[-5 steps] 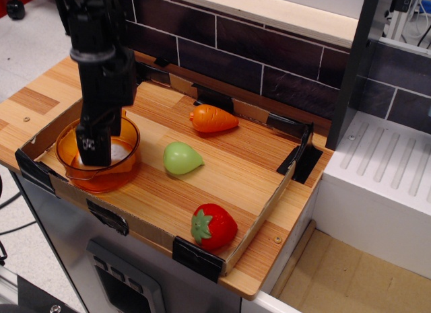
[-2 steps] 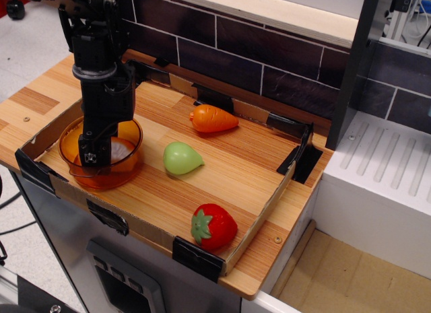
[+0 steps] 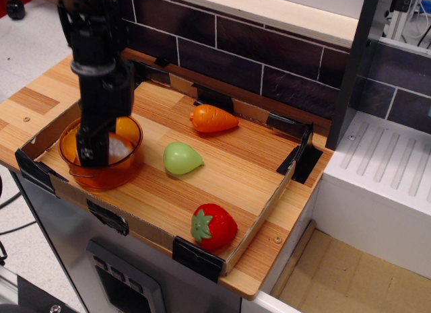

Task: Take sushi out of pot

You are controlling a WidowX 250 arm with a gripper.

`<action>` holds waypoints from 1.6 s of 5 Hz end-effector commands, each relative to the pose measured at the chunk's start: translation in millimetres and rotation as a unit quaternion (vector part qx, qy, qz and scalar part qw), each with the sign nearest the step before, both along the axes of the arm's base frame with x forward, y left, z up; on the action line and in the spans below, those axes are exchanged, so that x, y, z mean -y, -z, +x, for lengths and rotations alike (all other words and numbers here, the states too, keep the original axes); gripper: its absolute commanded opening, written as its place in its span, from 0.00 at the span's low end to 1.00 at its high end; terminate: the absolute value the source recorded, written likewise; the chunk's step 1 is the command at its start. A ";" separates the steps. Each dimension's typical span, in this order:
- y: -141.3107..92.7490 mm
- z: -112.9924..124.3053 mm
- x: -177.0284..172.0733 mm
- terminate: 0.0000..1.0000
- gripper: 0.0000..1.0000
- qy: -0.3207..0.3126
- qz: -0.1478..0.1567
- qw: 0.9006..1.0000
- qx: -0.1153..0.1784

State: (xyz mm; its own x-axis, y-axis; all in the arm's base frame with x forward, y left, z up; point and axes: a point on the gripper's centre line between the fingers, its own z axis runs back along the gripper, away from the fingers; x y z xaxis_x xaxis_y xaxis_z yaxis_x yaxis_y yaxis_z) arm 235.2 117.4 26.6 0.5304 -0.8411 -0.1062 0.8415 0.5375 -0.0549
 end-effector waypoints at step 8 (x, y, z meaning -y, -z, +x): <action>-6.1 98.0 -19.9 0.00 0.00 -0.117 0.002 0.993 0.003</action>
